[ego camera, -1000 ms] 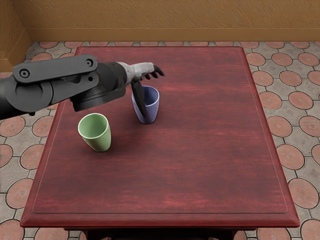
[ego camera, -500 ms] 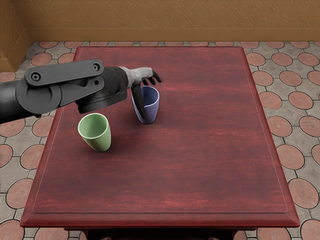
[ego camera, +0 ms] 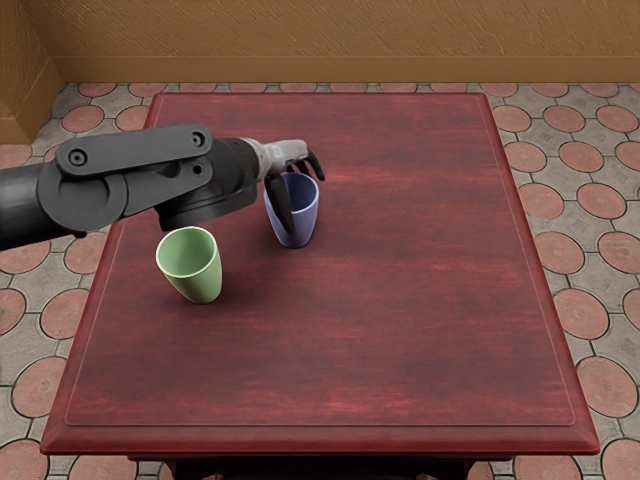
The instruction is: Pick up cup and place in cup with left hand
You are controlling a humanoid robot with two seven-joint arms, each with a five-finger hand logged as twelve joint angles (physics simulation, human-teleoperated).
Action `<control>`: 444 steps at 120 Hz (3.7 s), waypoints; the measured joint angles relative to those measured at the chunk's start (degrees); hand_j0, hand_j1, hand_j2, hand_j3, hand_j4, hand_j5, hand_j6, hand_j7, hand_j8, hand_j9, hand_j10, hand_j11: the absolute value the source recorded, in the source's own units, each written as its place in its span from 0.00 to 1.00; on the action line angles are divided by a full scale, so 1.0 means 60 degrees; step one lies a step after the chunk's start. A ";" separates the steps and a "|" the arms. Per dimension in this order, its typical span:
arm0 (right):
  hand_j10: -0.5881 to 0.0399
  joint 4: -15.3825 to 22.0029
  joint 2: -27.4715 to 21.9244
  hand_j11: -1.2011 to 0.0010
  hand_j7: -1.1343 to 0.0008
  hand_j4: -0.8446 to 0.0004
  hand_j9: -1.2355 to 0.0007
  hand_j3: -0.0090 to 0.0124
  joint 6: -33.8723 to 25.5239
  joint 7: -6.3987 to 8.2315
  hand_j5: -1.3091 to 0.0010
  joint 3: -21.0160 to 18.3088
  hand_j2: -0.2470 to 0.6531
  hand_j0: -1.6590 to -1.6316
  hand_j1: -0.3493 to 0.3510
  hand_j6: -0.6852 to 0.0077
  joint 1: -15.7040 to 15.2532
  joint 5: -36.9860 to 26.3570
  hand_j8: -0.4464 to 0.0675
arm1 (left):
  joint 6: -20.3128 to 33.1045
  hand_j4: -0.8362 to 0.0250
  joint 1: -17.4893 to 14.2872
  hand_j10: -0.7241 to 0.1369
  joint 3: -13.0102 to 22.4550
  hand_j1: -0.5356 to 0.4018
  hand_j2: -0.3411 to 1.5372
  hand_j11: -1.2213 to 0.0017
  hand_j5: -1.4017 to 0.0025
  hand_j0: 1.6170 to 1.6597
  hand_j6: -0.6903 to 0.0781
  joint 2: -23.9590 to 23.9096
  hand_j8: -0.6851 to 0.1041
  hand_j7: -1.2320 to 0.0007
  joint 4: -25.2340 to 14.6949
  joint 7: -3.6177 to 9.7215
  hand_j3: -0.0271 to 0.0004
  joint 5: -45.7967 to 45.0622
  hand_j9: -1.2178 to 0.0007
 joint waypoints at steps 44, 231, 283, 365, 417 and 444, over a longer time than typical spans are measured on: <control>0.94 0.0000 0.0000 1.00 1.00 1.00 1.00 0.42 -0.0001 0.0000 1.00 0.0000 0.27 0.04 0.00 0.99 0.0000 -0.0001 0.87 | -0.0322 0.38 0.0128 0.54 -0.0031 0.30 0.31 0.47 0.60 0.87 0.62 -0.0013 0.66 0.53 0.0005 0.0007 0.99 0.0161 0.48; 0.94 0.0000 0.0000 1.00 1.00 1.00 1.00 0.42 -0.0001 0.0000 1.00 0.0000 0.27 0.04 0.00 0.99 0.0000 0.0001 0.87 | -0.4480 0.61 -0.3215 0.60 0.0308 0.30 0.27 0.33 0.39 0.74 0.78 0.5201 0.79 0.32 -0.2482 0.0001 0.99 -0.3338 0.34; 0.94 0.0000 0.0000 1.00 1.00 1.00 1.00 0.42 -0.0001 0.0000 1.00 0.0000 0.27 0.04 0.00 0.99 0.0000 -0.0001 0.87 | -0.5440 0.61 -0.3107 0.60 0.0407 0.30 0.27 0.33 0.40 0.74 0.78 0.5979 0.78 0.32 -0.3078 0.0001 0.99 -0.3253 0.34; 0.94 0.0000 0.0000 1.00 1.00 1.00 1.00 0.42 0.0000 0.0000 1.00 0.0000 0.27 0.04 0.00 0.99 0.0000 -0.0001 0.87 | -0.4510 0.61 -0.2622 0.60 0.0298 0.30 0.27 0.33 0.40 0.74 0.78 0.5974 0.78 0.32 -0.3838 0.0001 0.99 -0.2006 0.34; 0.94 0.0000 0.0000 1.00 1.00 1.00 1.00 0.42 0.0000 0.0000 1.00 0.0000 0.27 0.04 0.00 0.99 0.0000 0.0000 0.87 | -0.4087 0.62 -0.2274 0.59 0.0329 0.29 0.28 0.33 0.39 0.74 0.77 0.5752 0.78 0.32 -0.4103 0.0002 0.99 -0.1966 0.34; 0.94 0.0000 0.0000 1.00 1.00 1.00 1.00 0.42 -0.0001 0.0000 1.00 0.0000 0.27 0.04 0.00 0.99 0.0000 -0.0001 0.87 | -0.3650 0.65 -0.1906 0.61 0.0362 0.27 0.30 0.33 0.37 0.73 0.81 0.5610 0.81 0.31 -0.4105 0.0004 0.99 -0.1727 0.34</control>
